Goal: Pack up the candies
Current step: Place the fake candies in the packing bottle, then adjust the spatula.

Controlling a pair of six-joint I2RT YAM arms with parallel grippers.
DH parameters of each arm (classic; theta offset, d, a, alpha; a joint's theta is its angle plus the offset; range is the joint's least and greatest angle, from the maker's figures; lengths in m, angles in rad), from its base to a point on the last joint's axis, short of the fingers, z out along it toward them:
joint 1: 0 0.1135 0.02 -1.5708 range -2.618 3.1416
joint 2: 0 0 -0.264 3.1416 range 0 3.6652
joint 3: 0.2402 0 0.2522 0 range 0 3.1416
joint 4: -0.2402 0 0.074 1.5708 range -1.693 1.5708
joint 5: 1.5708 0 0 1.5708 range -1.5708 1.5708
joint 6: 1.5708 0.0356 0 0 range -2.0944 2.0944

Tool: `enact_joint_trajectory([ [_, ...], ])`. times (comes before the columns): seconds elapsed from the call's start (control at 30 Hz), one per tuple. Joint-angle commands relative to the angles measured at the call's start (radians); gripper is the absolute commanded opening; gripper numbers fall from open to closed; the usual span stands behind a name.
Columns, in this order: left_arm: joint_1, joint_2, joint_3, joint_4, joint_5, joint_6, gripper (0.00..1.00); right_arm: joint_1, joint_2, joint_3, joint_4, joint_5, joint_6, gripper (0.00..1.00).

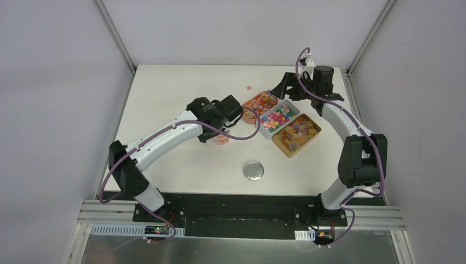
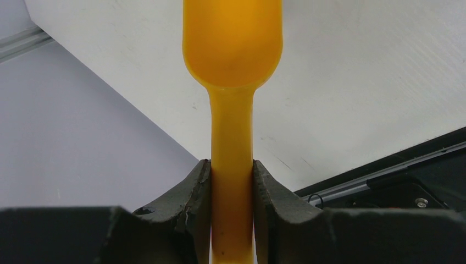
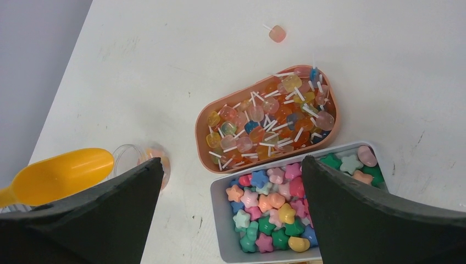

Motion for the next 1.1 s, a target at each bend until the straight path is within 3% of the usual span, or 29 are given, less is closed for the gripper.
enact_joint_trajectory([
  [0.0,-0.009,-0.062,0.047,0.1,-0.036,-0.006,0.0,-0.011,-0.047,0.012,0.014,0.012,0.03,1.0],
  [0.13,0.005,-0.145,0.022,0.243,0.019,0.015,0.0,-0.01,-0.042,0.024,0.009,-0.034,0.048,0.99],
  [0.3,0.047,-0.238,-0.054,0.509,0.142,-0.007,0.0,0.009,-0.042,-0.006,0.134,-0.184,0.19,0.88],
  [0.77,0.139,-0.176,-0.088,0.742,0.376,-0.037,0.0,0.229,-0.082,-0.075,0.512,-0.33,0.523,0.27],
  [1.07,0.166,-0.197,-0.141,0.76,0.489,-0.022,0.0,0.248,-0.048,-0.059,0.537,-0.325,0.526,0.26],
])
